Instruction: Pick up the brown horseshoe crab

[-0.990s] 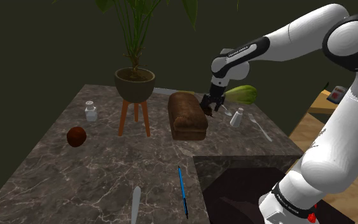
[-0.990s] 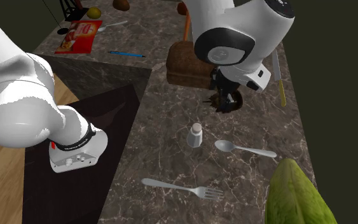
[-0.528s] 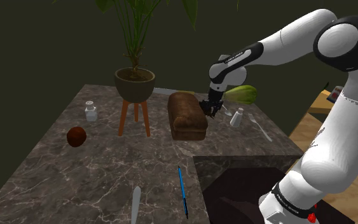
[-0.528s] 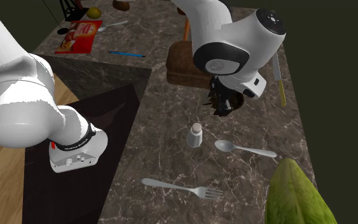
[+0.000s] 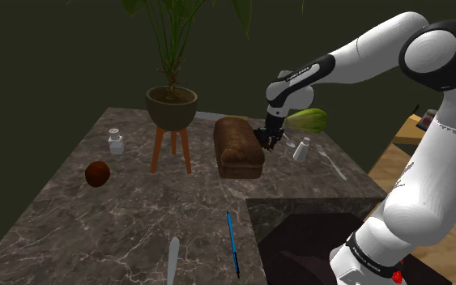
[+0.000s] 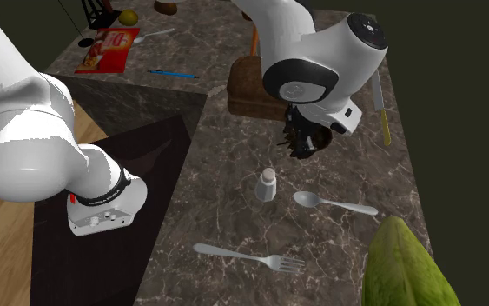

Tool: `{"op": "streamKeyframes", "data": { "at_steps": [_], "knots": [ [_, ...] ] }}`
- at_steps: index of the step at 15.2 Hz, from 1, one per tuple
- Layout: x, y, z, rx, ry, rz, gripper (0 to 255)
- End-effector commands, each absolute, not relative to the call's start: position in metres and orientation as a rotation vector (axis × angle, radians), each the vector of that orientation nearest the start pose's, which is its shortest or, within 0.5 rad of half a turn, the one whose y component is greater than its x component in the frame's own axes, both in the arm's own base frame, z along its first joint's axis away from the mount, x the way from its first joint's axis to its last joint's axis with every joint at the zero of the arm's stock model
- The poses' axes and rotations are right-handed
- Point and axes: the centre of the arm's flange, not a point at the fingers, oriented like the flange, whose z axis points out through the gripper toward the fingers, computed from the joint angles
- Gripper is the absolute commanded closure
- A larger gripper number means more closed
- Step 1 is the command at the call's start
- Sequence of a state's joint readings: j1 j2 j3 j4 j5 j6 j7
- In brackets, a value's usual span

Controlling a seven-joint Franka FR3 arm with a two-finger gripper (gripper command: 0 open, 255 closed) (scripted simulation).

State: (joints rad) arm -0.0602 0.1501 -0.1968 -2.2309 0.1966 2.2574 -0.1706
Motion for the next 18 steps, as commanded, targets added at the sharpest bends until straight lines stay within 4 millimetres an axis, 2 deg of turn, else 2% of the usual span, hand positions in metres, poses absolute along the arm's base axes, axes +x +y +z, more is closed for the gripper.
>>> {"op": "streamKeyframes", "data": {
  "at_steps": [1,16,18],
  "knots": [
    [0.515,-0.130,0.298,-2.983,0.329,0.137,255],
    [0.515,-0.130,0.377,-2.983,0.329,0.137,255],
    [0.515,-0.130,0.378,-2.983,0.329,0.137,255]
  ]
}}
